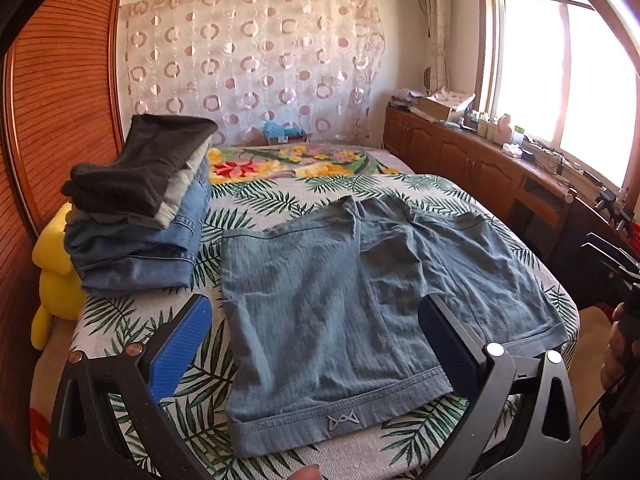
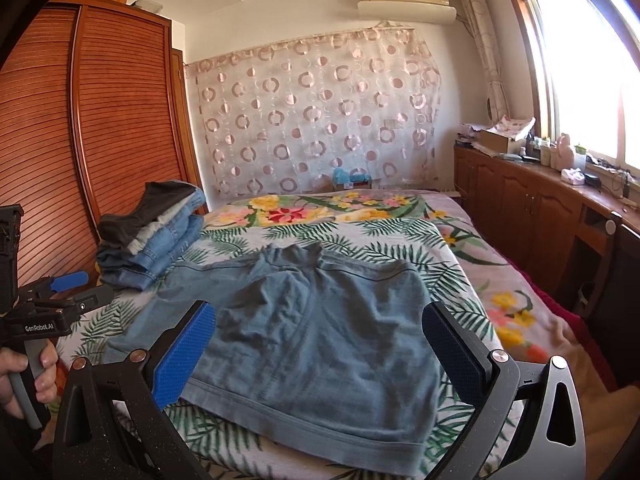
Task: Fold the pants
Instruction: 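Move the left tool to the shorts hem while the right tool moves over the shorts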
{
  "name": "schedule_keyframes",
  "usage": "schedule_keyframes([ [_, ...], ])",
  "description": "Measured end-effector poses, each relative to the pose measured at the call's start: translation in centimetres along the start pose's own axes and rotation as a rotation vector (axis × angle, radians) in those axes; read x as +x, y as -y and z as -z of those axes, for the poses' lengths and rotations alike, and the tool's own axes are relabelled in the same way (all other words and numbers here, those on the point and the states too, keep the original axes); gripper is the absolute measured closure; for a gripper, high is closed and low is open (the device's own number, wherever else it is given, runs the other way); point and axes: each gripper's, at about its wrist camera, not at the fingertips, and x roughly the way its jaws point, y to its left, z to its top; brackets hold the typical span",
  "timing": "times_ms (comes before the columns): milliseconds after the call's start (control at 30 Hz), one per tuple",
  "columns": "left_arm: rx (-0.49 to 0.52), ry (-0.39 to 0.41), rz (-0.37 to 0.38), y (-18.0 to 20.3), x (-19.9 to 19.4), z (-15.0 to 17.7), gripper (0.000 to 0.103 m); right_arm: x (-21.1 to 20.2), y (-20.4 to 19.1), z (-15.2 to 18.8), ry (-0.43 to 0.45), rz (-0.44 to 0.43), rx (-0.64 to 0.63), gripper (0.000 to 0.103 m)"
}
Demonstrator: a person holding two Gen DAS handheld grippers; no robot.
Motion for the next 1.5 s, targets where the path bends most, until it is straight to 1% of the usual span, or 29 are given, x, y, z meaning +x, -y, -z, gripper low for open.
schedule_keyframes([
  [133, 0.006, -0.013, 0.007, -0.3, 1.1, 0.0, 0.0, 0.5, 1.3, -0.1, -0.026, 0.024, -0.005, 0.001],
  [300, 0.008, -0.039, 0.008, -0.7, 2.4, 0.3, 0.0, 1.8, 2.6, -0.8, -0.071, 0.047, -0.019, 0.007],
  [367, 0.01, -0.049, 0.003, -0.8, 2.9, 0.4, 0.0, 2.8, 3.1, -1.3, -0.104, 0.045, -0.012, 0.013],
  [433, 0.009, -0.063, 0.009, -1.1, 3.5, 0.7, 0.0, 3.5, 3.7, -1.8, -0.126, 0.055, -0.018, 0.015],
  [533, 0.005, -0.094, 0.017, -1.6, 4.5, 1.0, 0.0, 4.9, 4.2, -2.7, -0.169, 0.077, -0.039, 0.026],
  [633, -0.001, -0.128, 0.013, -2.0, 5.5, 1.5, 0.0, 6.5, 4.8, -3.7, -0.222, 0.07, -0.027, 0.039],
  [667, -0.002, -0.136, 0.012, -2.1, 5.7, 1.6, 0.0, 7.2, 5.1, -4.1, -0.243, 0.066, -0.016, 0.041],
  [767, 0.003, -0.152, 0.018, -2.1, 5.9, 2.3, 0.0, 8.8, 5.8, -5.2, -0.283, 0.083, -0.004, 0.043],
  [867, 0.013, -0.176, 0.052, -1.9, 6.2, 2.7, 0.0, 10.4, 6.6, -6.0, -0.325, 0.114, 0.004, 0.043],
  [967, 0.034, -0.199, 0.063, -1.5, 6.2, 3.3, 0.0, 11.8, 5.8, -6.8, -0.371, 0.139, -0.011, 0.043],
  [1133, 0.059, -0.232, 0.063, -1.2, 6.5, 4.2, 0.0, 13.0, 3.2, -7.3, -0.419, 0.133, -0.056, 0.043],
  [1233, 0.053, -0.249, 0.07, -1.2, 6.6, 4.4, 0.0, 12.7, 1.7, -7.7, -0.429, 0.138, -0.087, 0.047],
  [1300, 0.061, -0.249, 0.063, -1.0, 6.6, 4.5, 0.0, 12.0, 0.8, -8.1, -0.433, 0.123, -0.081, 0.051],
  [1367, 0.07, -0.253, 0.057, -0.9, 6.7, 4.5, 0.0, 11.2, 0.0, -8.2, -0.431, 0.105, -0.077, 0.064],
  [1400, 0.075, -0.253, 0.052, -0.9, 6.7, 4.5, 0.0, 10.9, -0.2, -8.2, -0.429, 0.095, -0.077, 0.068],
  [1467, 0.087, -0.254, 0.044, -0.7, 6.8, 4.5, 0.0, 9.7, -1.5, -8.5, -0.429, 0.061, -0.083, 0.09],
  [1500, 0.091, -0.254, 0.042, -0.7, 6.8, 4.5, 0.0, 9.4, -1.4, -8.3, -0.419, 0.055, -0.09, 0.092],
])
